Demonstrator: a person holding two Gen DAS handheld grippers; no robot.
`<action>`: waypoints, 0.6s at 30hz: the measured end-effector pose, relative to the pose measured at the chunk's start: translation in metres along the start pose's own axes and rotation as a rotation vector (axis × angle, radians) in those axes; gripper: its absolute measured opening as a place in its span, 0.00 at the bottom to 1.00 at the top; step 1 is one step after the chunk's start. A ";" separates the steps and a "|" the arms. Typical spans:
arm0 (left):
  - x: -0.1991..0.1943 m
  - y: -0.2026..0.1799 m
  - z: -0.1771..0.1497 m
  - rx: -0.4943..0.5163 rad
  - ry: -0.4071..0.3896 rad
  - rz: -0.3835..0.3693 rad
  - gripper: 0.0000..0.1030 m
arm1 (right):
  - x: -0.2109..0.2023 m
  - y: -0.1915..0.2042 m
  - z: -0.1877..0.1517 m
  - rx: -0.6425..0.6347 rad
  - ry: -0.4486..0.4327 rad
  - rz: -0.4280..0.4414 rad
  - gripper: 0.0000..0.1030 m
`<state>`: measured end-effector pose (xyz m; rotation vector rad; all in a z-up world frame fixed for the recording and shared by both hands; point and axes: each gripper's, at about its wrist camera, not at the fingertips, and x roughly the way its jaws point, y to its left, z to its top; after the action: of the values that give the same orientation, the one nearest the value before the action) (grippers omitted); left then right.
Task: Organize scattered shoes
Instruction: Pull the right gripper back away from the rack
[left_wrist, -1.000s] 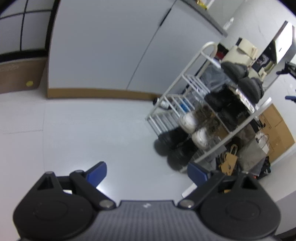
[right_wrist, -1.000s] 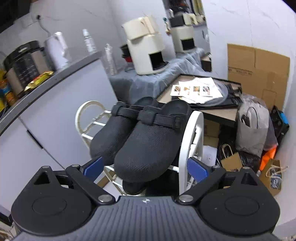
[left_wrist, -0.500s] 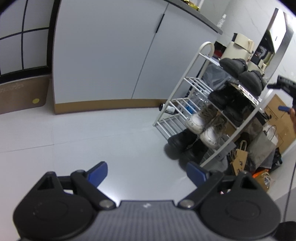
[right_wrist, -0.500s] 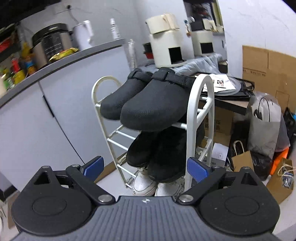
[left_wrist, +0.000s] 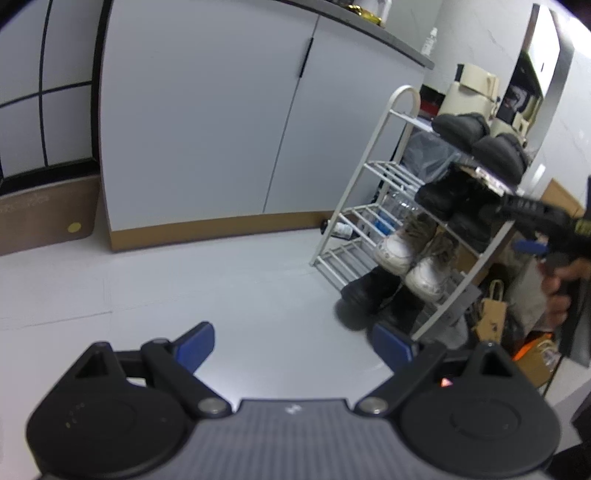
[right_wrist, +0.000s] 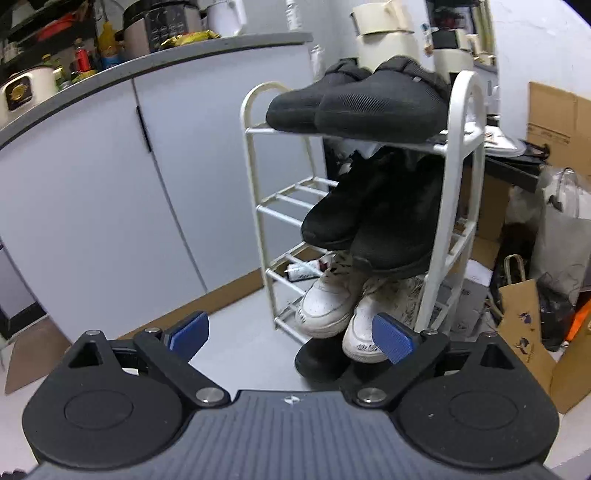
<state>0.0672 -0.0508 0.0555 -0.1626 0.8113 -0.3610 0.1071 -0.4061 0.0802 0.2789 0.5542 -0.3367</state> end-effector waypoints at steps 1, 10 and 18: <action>0.001 0.000 0.000 0.001 0.000 0.004 0.91 | -0.001 0.003 0.000 -0.008 -0.002 0.002 0.95; 0.001 0.002 -0.008 0.063 -0.029 0.086 0.91 | -0.035 0.032 -0.008 0.009 -0.060 0.029 0.95; 0.024 -0.011 -0.009 0.102 -0.001 0.084 0.91 | -0.041 0.047 -0.009 -0.009 -0.077 0.039 0.95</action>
<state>0.0725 -0.0702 0.0361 -0.0335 0.7942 -0.3218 0.0881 -0.3508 0.1037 0.2670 0.4740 -0.3063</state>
